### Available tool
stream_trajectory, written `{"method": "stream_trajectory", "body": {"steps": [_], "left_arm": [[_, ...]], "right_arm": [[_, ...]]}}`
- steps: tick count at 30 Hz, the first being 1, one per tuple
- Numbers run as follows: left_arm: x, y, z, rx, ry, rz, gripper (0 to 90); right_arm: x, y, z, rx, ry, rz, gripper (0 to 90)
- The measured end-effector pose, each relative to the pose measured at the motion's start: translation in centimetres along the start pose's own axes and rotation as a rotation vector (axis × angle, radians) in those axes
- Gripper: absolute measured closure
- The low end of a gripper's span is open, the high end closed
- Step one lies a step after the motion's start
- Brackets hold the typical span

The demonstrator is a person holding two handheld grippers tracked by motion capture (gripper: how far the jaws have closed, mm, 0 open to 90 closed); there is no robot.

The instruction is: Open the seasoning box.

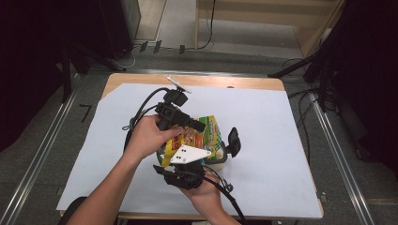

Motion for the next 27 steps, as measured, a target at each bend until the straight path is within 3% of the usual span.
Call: {"method": "stream_trajectory", "body": {"steps": [27], "left_arm": [[0.05,-0.09,-0.10,-0.002,-0.003,-0.003,78.2]], "right_arm": [[-0.04,0.04,0.03,-0.004,-0.002,-0.003,69.5]]}}
Point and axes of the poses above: each handheld gripper's, and its own axes: y roughly backward along the jaws, x roughly out of its top, z roughly to its right, the point moved 5 cm from there along -y, roughly forward along the jaws, and after that the axes turned 6 degrees about y, right-handed, at the moved point
